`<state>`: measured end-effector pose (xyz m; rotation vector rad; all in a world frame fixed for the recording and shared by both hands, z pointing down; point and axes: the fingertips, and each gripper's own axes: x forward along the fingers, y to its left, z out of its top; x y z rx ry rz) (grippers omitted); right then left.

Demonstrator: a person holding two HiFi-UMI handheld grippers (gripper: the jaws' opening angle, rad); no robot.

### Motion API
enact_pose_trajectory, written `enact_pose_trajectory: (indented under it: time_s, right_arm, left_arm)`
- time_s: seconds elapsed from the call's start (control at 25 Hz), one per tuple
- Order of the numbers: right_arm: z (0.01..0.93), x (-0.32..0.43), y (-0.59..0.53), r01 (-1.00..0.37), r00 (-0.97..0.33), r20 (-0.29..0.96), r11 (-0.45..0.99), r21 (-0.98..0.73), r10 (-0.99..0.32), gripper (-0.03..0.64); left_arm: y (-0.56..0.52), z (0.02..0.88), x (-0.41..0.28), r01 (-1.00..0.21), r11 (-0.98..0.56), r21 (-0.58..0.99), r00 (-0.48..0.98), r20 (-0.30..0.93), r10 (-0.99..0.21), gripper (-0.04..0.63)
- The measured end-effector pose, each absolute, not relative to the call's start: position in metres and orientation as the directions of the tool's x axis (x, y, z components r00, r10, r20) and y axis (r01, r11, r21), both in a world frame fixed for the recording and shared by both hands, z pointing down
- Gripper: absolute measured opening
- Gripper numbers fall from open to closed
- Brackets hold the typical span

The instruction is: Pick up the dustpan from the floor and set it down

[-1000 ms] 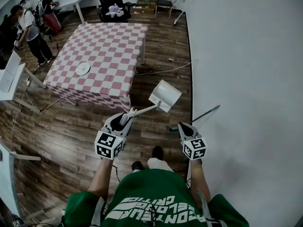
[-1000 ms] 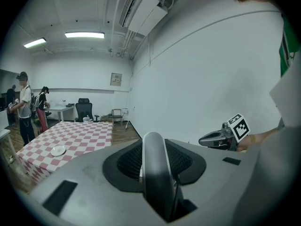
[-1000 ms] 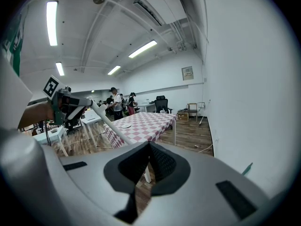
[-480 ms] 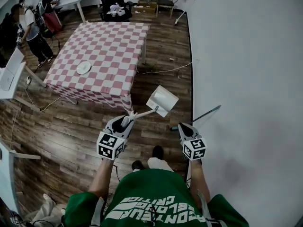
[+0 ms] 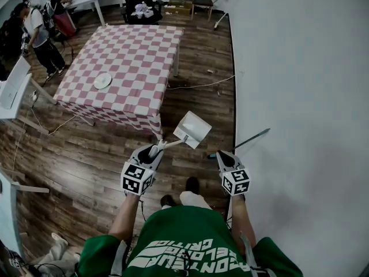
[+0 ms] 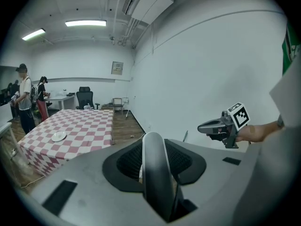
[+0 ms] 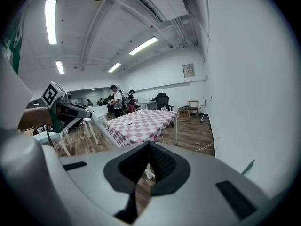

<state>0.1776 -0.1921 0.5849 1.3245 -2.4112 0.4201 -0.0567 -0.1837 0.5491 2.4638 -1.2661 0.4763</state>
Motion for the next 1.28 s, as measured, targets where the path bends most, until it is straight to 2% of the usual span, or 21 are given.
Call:
enact_pose_trajectory:
  time_s: [1.28]
  right_arm:
    - [0.622, 0.191, -0.192, -0.863, -0.475, 0.510, 0.491, -0.114, -0.717, 0.008]
  left_arm:
    - [-0.181, 0.718, -0.080, -0.892, -0.400, 0.210, 0.428, 0.673, -0.603, 0.127]
